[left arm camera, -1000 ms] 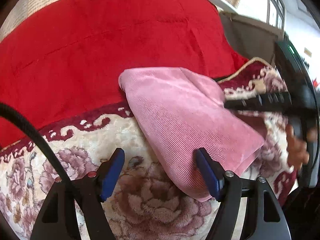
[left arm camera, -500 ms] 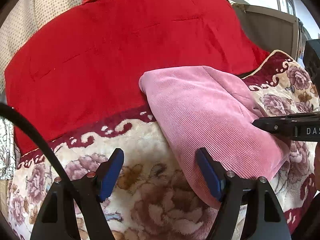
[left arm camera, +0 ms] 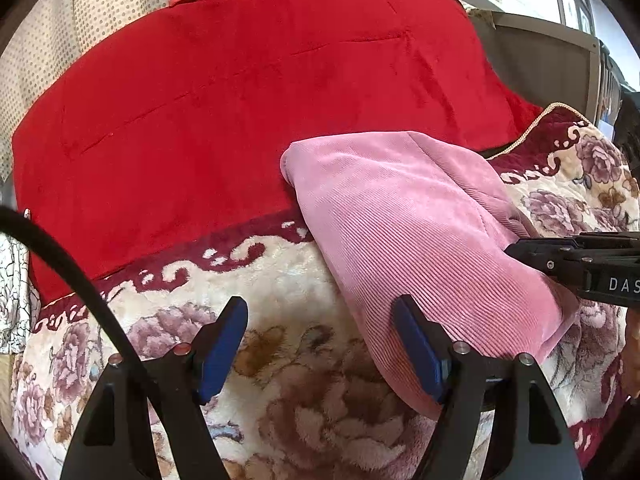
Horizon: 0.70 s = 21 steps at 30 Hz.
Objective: Fold large clothes
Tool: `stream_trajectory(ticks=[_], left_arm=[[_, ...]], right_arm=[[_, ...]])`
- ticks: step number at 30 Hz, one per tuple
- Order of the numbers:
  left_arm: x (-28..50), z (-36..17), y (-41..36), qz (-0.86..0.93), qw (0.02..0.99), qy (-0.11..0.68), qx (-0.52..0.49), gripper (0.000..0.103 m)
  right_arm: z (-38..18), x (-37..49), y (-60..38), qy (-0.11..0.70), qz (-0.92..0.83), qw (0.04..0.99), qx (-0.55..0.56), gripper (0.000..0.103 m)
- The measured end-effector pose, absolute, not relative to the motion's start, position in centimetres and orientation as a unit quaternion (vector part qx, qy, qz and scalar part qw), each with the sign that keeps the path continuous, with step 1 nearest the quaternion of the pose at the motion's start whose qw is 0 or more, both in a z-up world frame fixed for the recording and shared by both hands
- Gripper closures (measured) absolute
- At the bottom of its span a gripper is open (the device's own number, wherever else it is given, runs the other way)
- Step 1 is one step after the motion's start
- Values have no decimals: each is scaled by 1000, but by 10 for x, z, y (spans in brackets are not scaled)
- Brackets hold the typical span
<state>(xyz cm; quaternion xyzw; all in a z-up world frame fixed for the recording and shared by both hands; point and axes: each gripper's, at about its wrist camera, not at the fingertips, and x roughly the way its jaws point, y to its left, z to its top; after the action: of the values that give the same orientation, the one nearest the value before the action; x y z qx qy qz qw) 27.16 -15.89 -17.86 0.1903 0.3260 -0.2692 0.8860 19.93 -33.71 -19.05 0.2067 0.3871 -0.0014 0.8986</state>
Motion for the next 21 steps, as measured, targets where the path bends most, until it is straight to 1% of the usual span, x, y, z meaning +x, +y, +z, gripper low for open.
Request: stream_trajectory(ticks=[7,12,14,18,21], left_arm=[[274,-176,-155,-270,886,330,184,27],[275,-160,-142,-275,898,320,126,27],[273,-157,-143,-282,900,312,115,27],[267,-157,-157,-294,896,306,129,27],[265,-167,-172,-292,890,314,158,26]], right_arm=[[-188,199,-330,388,-16,902,190,75],[-181,199,-330,395,-28,898,190,75],[-171,198,-333,385,-25,901,199,75],[-151,190,-344,336,-29,915,222,75],[-155,199,-350,346,-45,910,224,75]])
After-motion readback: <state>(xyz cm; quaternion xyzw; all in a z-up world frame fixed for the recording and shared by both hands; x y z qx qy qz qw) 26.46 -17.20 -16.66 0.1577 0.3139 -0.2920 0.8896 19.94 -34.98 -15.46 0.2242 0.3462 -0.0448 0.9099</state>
